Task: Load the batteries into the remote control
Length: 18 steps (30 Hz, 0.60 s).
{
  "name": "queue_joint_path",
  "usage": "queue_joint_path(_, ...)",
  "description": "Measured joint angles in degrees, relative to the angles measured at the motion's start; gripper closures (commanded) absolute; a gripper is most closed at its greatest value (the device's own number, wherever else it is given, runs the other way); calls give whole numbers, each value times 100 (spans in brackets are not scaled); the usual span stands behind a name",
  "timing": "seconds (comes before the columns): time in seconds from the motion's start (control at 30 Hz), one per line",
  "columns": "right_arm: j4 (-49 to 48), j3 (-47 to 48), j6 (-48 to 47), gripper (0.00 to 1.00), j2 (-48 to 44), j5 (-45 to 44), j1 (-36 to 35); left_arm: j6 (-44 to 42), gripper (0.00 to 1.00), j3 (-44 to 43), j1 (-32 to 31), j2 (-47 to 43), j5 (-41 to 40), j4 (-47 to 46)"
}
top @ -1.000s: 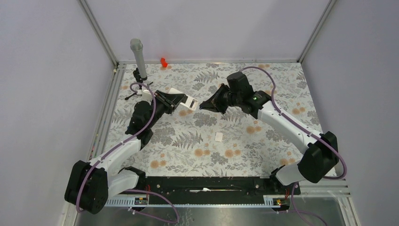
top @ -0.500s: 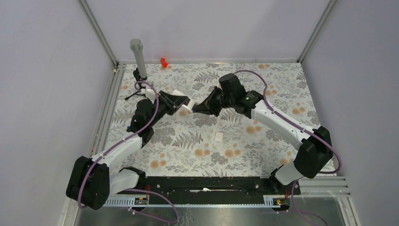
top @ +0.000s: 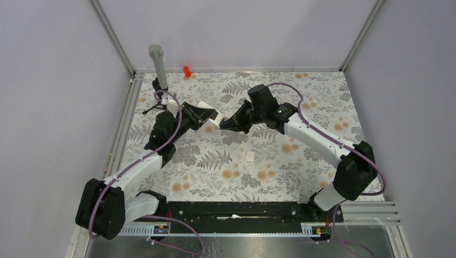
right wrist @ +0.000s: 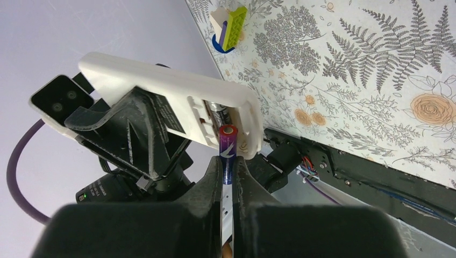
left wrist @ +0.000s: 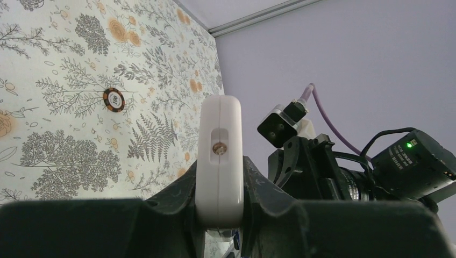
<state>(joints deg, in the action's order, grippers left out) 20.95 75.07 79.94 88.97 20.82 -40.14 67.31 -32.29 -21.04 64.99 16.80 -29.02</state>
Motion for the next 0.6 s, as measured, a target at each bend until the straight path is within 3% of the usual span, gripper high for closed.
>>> queue_joint_path(0.3,70,0,155,100,20,140,9,20,100,-39,7,0,66,0)
queue_joint_path(0.6,72,-4,264,89,20,240,63,76,100,-74,17,0,120,66)
